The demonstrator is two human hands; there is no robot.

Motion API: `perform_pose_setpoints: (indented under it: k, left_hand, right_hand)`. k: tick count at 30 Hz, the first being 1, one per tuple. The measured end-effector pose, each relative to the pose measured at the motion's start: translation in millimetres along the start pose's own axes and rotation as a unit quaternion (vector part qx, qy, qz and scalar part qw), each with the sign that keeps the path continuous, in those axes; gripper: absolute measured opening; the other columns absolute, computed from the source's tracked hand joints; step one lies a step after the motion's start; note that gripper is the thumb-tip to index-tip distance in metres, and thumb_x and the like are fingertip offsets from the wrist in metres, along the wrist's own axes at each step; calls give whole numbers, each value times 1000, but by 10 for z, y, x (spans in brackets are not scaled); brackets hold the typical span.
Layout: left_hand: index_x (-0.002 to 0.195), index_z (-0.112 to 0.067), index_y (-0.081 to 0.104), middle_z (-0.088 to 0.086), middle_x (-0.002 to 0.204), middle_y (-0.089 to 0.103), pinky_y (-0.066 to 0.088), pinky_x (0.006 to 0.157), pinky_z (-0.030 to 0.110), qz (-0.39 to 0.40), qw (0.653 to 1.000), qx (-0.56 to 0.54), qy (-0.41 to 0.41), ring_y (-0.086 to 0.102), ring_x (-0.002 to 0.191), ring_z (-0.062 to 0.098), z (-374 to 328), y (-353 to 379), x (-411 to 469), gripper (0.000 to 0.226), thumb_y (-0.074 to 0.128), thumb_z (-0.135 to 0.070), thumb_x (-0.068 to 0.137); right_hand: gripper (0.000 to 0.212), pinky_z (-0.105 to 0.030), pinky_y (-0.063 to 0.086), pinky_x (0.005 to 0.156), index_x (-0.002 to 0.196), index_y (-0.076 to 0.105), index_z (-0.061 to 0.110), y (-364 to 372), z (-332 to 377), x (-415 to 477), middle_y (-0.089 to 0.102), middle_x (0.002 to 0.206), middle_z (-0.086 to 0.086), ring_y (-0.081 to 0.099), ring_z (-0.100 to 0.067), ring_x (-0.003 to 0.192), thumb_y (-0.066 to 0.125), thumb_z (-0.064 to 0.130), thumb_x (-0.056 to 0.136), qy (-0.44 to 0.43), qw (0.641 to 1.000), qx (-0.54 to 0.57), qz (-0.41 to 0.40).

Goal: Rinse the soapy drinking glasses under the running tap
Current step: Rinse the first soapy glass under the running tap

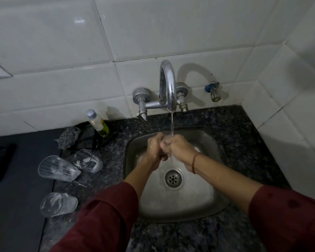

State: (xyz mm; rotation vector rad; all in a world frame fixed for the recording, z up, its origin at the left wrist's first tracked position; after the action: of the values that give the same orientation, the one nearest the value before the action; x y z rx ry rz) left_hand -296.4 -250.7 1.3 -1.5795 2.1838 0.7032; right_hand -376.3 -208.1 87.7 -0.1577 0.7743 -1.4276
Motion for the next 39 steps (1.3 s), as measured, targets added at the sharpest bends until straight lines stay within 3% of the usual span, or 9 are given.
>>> perform_pose_setpoints:
  k: [2, 6, 10, 12, 16, 21, 25, 33, 39]
  left_hand:
    - [81, -14, 59, 7, 65, 51, 23, 38, 23, -1, 999, 24, -33, 41, 45, 14, 7, -53, 7, 30, 44, -35, 96]
    - [80, -11, 61, 2, 53, 53, 25, 29, 16, 89, 977, 124, -150, 40, 36, 12, 58, -68, -144, 41, 40, -36, 104]
    - [75, -10, 56, 1, 51, 53, 23, 34, 21, 44, 995, 22, -87, 42, 38, 12, 120, 10, -110, 44, 34, -34, 105]
    - [77, -9, 56, 3, 52, 54, 25, 35, 22, -16, 998, -15, -51, 44, 39, 13, 104, 22, -83, 40, 35, -29, 104]
    - [81, -7, 59, 6, 55, 58, 29, 36, 21, -18, 995, -65, -78, 46, 44, 18, 125, 133, -148, 36, 33, -23, 99]
    - [105, -4, 72, 13, 85, 74, 57, 62, 28, 50, 981, -139, -126, 69, 72, 23, 270, 292, -322, 45, 30, -19, 102]
    - [120, -4, 71, 17, 111, 75, 39, 115, 50, 11, 984, -146, -101, 63, 118, 36, 324, 237, -354, 51, 30, -33, 108]
    - [122, 2, 69, 17, 115, 75, 54, 91, 33, -2, 994, -93, 58, 73, 104, 23, 8, 291, -423, 60, 28, -41, 110]
    - [114, 2, 72, 17, 105, 77, 60, 86, 32, -24, 988, -38, 150, 74, 101, 30, -115, 327, -491, 52, 33, -32, 111]
  right_hand:
    - [18, -53, 43, 102, 73, 57, 26, -9, 26, -57, 62, 94, -5, 61, -28, 104, 56, 18, 90, -95, 980, -170, 28]
    - [20, -49, 20, 119, 92, 66, 16, 95, -47, -203, 66, 100, -6, 61, -24, 104, 50, 4, 87, -258, 832, -488, 56]
    - [15, -47, 48, 94, 80, 66, 18, 108, -91, -55, 66, 89, -7, 62, -23, 89, 58, 14, 92, -26, 996, -5, 82]
    - [13, -53, 57, 83, 80, 70, 13, 7, -212, -28, 70, 82, -7, 65, -20, 78, 63, 9, 91, -17, 984, 177, -19]
    - [29, -24, 50, 80, 100, 61, 26, -236, -393, -299, 59, 103, 8, 55, -9, 96, 80, 24, 78, -97, 956, 70, -269]
    - [50, -30, 54, 89, 124, 56, 41, -8, -593, -182, 62, 109, 7, 61, -8, 105, 80, 29, 81, -80, 955, 207, -197]
    - [27, -41, 62, 78, 106, 68, 36, 50, -900, -57, 73, 107, 3, 71, -18, 96, 74, 41, 80, 60, 892, 360, -265]
    - [48, -34, 61, 66, 127, 64, 7, 380, -990, 122, 71, 117, -17, 74, -26, 87, 59, 41, 94, 234, 701, 670, -68]
    - [41, -29, 58, 55, 117, 66, 8, 373, -959, 163, 73, 90, -13, 74, -23, 69, 63, 38, 90, 237, 673, 699, -47]
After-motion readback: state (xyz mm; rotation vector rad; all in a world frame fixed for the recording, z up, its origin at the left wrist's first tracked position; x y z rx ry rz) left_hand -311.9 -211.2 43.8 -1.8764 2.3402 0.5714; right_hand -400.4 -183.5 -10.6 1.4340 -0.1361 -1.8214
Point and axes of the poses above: each hand's wrist, its own x-axis towards the middle knuckle, its own y-axis out of the palm, z = x × y, the point moved 6 cm from there along x, towards the middle knuckle
